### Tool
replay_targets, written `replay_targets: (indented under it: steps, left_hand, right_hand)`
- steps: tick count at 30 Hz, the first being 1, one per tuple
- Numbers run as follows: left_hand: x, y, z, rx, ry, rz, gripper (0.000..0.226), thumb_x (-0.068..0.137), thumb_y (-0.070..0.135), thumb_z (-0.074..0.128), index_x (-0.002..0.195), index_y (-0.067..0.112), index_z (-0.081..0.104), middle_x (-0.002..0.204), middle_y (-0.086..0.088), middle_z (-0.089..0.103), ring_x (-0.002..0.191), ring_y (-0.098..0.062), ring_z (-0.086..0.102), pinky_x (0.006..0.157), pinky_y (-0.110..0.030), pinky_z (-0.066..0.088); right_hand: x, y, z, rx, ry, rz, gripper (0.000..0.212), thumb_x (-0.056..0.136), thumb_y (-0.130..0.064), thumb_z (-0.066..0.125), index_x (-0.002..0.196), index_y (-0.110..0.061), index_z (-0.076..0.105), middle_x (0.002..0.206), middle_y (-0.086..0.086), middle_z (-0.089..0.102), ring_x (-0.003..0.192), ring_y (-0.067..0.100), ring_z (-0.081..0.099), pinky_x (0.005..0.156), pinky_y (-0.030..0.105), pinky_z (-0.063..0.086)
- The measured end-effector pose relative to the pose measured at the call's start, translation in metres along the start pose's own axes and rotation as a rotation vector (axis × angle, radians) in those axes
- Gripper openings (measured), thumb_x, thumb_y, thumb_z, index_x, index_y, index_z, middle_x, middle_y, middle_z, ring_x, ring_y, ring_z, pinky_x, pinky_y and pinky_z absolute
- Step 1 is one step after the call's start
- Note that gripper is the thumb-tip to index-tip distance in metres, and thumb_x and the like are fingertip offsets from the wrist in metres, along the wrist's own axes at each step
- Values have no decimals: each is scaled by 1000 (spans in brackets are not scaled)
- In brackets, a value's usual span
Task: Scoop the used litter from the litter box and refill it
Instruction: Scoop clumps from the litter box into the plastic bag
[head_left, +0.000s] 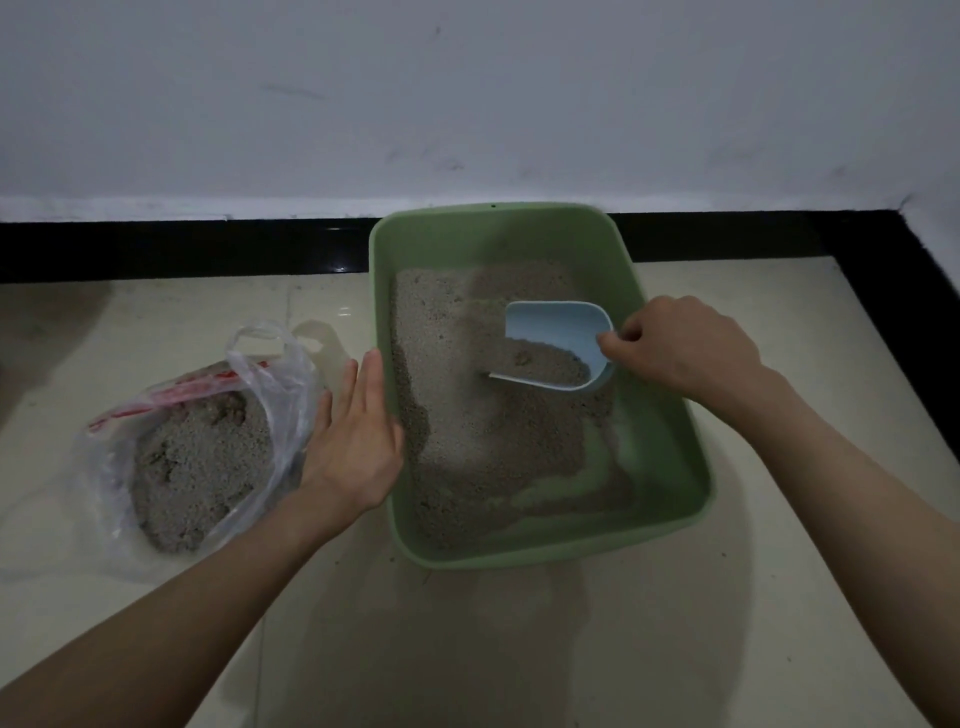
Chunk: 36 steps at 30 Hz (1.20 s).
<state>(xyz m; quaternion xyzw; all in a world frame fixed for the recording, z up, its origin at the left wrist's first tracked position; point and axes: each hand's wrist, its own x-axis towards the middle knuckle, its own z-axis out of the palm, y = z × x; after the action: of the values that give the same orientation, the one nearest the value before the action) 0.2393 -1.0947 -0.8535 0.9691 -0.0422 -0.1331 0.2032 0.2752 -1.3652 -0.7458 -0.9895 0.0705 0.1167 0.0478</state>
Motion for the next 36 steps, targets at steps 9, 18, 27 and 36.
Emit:
replay_targets:
  steps: [9, 18, 27, 36]
  left_hand:
    - [-1, 1, 0, -8, -15, -14, 68, 97, 21, 27, 144, 12, -21, 156, -6, -11, 143, -17, -13, 118, -40, -2]
    - [0, 0, 1, -21, 1, -7, 69, 96, 21, 28, 144, 12, -21, 157, -7, -8, 143, -17, -11, 118, -40, -1]
    - [2, -1, 4, -37, 2, 1, 69, 96, 22, 27, 144, 14, -21, 157, -6, -8, 143, -16, -12, 118, -39, -3]
    - [1, -1, 5, -39, 12, -4, 68, 96, 21, 28, 144, 14, -20, 157, -6, -6, 143, -16, -10, 118, -39, -2]
  right_hand:
    - [-2, 9, 38, 155, -122, 78, 41, 90, -42, 49, 60, -14, 54, 61, 11, 56, 56, 24, 53, 54, 24, 36]
    - [-1, 7, 4, -231, 99, 86, 46, 87, -49, 49, 64, -12, 65, 52, 4, 51, 48, 19, 50, 51, 21, 38]
    - [3, -3, 7, -194, 10, 84, 39, 83, -46, 54, 60, -15, 60, 54, 3, 47, 48, 17, 44, 50, 21, 31]
    - [9, -5, 39, 132, -143, 112, 38, 86, -42, 53, 63, -15, 67, 61, 3, 63, 58, 20, 59, 59, 26, 45]
